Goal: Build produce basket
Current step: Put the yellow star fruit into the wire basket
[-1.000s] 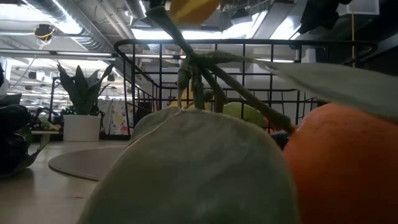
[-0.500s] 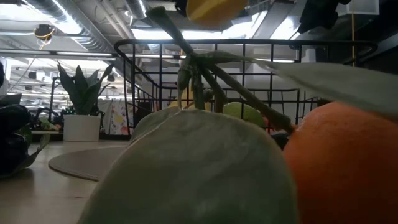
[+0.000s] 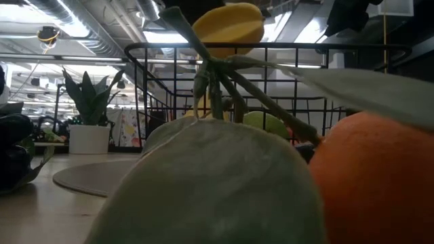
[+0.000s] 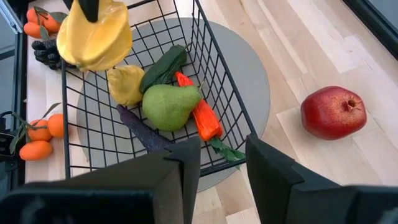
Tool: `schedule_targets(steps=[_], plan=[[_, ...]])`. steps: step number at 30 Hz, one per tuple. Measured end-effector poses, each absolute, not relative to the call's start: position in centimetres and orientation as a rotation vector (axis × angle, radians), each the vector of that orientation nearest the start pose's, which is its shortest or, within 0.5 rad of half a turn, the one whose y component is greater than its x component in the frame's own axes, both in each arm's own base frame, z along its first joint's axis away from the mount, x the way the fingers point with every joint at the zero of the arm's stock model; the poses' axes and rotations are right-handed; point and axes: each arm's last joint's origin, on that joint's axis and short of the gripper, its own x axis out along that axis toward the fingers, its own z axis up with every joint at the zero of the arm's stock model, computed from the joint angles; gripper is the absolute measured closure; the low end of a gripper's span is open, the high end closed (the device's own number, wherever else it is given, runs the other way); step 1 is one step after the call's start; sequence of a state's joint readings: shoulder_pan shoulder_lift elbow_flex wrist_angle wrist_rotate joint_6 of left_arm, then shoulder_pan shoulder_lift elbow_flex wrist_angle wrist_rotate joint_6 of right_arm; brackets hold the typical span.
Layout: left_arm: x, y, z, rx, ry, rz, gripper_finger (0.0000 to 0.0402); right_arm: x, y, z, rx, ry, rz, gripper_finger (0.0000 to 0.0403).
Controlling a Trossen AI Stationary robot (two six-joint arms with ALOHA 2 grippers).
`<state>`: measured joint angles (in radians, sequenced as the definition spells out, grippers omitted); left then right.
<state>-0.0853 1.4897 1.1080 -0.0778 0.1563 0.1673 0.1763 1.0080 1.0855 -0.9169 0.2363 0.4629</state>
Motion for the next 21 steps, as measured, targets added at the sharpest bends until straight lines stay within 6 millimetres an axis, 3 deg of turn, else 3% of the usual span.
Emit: schedule_targets(steps=[6, 14, 21], plan=[[32.9, -3.4, 28.3, 0.135, 0.504, -0.313, 0.0396, 18.2, 2.6, 33.2, 0.265, 0.787, -0.243, 0.0289], [32.8, -2.4, 28.8, 0.156, 0.495, -0.195, 0.0396, 18.2, 2.6, 31.4, 0.253, 0.844, -0.257, 0.0289], [32.6, -2.3, 29.0, 0.156, 0.494, -0.191, 0.0396, 18.3, 2.6, 30.5, 0.251, 0.858, -0.261, 0.0289]])
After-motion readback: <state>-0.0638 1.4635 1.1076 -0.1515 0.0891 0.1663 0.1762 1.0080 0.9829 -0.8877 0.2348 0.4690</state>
